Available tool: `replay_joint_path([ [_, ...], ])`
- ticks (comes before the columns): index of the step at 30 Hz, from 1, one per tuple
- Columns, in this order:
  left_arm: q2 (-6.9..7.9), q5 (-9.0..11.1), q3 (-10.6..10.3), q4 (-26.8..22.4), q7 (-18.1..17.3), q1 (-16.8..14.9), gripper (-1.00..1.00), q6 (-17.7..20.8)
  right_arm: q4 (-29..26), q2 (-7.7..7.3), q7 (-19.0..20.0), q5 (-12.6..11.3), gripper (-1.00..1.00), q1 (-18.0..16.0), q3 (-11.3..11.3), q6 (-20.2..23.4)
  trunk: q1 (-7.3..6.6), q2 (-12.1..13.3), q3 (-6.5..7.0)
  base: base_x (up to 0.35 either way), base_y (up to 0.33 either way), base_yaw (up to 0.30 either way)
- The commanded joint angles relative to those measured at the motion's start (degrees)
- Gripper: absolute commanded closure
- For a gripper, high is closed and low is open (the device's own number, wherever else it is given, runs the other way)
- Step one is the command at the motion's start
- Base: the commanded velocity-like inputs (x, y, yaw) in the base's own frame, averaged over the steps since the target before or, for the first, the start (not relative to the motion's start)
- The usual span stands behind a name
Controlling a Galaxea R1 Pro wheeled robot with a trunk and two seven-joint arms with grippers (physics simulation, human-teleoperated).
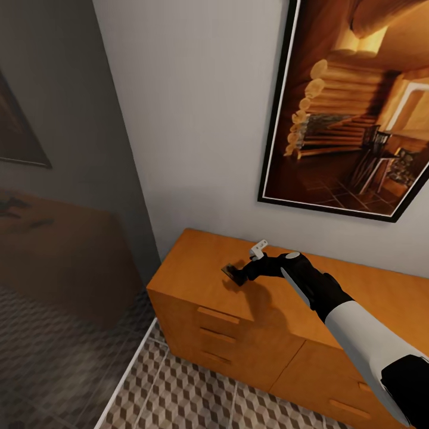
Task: Take the four mousetraps from the cabinet in the bathroom and place them on the bathroom floor. Make sure all four end up on the same floor surface, and ensure that at least two of them are either under or directly next to the same bathroom sink.
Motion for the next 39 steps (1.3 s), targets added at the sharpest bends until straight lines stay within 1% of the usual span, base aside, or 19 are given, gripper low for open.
replay_joint_path([
  [1,-0.03,0.44,-0.49,0.22,0.07,-0.09,-1.00,-0.36,-0.06,-0.07,-0.18,-0.60,-1.00,-0.06,0.21,0.44,0.04,-0.12,-0.11,0.014,0.010,0.000],
  [22,-0.03,0.43,-0.49,0.22,0.05,-0.09,-1.00,-0.31,0.53,-0.07,-0.15,-0.60,-1.00,-0.08,0.17,0.42,0.04,-0.12,-0.11,0.002,0.002,0.000],
  [30,-0.03,0.43,-0.49,0.22,0.06,-0.09,-1.00,-0.27,1.00,-0.07,-0.15,-0.61,-1.00,-0.08,0.19,-0.66,0.04,-0.12,-0.11,0.000,0.000,0.000],
  [39,-0.03,0.43,-0.49,0.22,0.05,-0.09,-1.00,-0.27,2.89,-0.07,-0.07,-0.61,-1.00,-0.06,0.13,-1.17,0.04,-0.12,-0.11,0.000,0.000,0.000],
])
